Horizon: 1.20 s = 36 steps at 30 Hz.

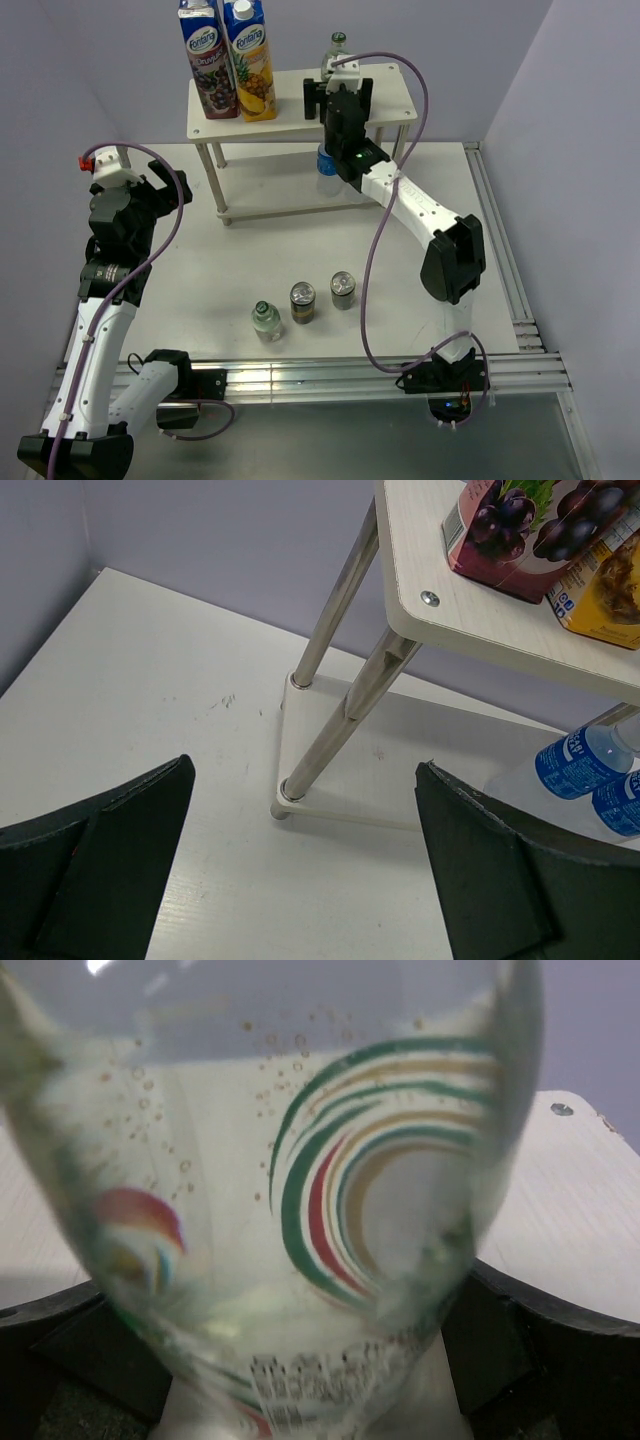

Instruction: Place and organize the beverage onto the shelf

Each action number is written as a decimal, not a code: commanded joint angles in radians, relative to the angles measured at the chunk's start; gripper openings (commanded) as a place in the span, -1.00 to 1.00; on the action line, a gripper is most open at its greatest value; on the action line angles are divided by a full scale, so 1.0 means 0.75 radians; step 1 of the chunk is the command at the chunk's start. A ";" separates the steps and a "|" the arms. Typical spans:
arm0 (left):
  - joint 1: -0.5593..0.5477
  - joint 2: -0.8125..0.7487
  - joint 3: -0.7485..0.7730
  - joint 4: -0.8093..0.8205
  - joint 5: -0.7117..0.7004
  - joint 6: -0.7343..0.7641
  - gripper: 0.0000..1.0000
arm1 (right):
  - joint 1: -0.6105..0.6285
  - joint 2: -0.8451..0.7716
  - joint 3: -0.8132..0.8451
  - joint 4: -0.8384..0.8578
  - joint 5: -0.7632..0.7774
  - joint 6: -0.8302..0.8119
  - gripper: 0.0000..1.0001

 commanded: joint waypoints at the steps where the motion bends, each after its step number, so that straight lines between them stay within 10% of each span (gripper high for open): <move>1: 0.009 -0.015 0.017 0.025 0.009 0.002 0.99 | 0.000 -0.135 -0.049 -0.012 -0.042 0.038 1.00; 28: 0.016 0.005 0.021 -0.003 0.135 0.033 0.99 | 0.149 -0.861 -0.689 -0.083 -0.018 0.253 1.00; 36: -0.471 -0.031 -0.002 -0.338 0.023 -0.222 0.99 | 0.419 -1.468 -1.072 -0.395 0.161 0.426 1.00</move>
